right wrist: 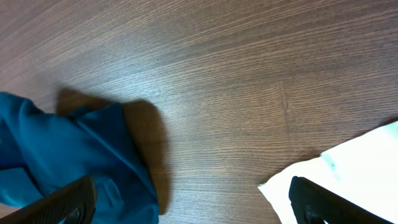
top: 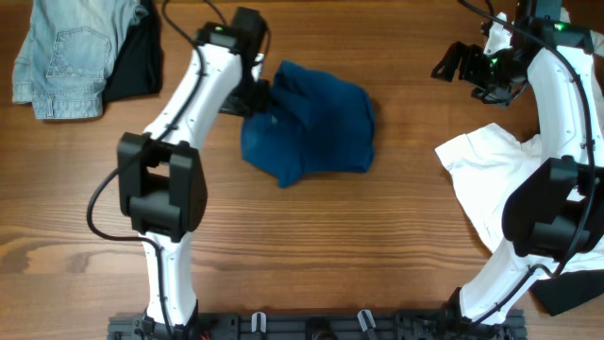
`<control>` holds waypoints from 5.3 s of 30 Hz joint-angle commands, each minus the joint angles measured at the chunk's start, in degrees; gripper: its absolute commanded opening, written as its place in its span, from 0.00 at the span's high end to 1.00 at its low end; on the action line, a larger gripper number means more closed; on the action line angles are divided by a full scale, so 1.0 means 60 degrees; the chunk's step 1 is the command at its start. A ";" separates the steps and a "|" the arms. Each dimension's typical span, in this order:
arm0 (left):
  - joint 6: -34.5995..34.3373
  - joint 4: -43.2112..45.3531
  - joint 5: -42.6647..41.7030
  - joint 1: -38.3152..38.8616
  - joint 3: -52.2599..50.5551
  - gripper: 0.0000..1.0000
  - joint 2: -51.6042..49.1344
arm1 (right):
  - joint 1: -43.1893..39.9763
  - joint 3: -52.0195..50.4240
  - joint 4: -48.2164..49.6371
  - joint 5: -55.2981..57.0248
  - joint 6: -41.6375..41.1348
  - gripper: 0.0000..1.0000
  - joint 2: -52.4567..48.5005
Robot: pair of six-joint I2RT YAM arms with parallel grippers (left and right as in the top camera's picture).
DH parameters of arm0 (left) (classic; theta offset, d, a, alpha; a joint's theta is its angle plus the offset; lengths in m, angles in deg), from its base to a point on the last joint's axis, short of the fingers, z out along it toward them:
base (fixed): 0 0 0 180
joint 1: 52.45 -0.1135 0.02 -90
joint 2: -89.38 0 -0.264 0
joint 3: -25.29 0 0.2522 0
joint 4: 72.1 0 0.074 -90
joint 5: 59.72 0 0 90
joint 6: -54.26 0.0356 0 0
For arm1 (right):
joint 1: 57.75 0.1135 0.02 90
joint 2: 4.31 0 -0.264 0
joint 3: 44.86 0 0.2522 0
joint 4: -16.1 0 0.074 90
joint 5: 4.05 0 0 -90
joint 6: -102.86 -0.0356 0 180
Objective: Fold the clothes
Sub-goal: 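Grasp the folded teal bundle with the left gripper, then lift the teal bundle with the left gripper and carry it to the top-left, then place the teal bundle on the clothes pile at top-left and release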
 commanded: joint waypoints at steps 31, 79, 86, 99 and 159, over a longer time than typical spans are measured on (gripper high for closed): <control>0.1774 0.5169 -0.5814 0.0437 -0.3260 0.00 -0.0055 | 0.0058 -0.0080 0.0011 0.0127 0.0350 0.01 0.0288; -0.2313 0.6812 -0.7705 -0.2692 -0.3249 0.96 0.2284 | 0.0084 -0.0080 0.0033 0.0135 0.0401 0.00 0.0288; -0.2936 0.7741 -0.7730 -0.2925 -0.3249 0.96 0.3202 | 0.0084 -0.0080 0.0018 0.0135 0.0412 0.00 0.0288; -0.5792 1.0845 -0.6655 -0.4324 -0.3249 0.96 0.3690 | 0.0087 -0.0710 0.0157 0.0248 0.0415 0.01 0.0288; -0.7559 1.4090 -0.8695 -0.8746 -0.2375 0.39 -0.0452 | 0.0408 -0.1249 0.0630 -0.0160 0.0062 0.00 0.0284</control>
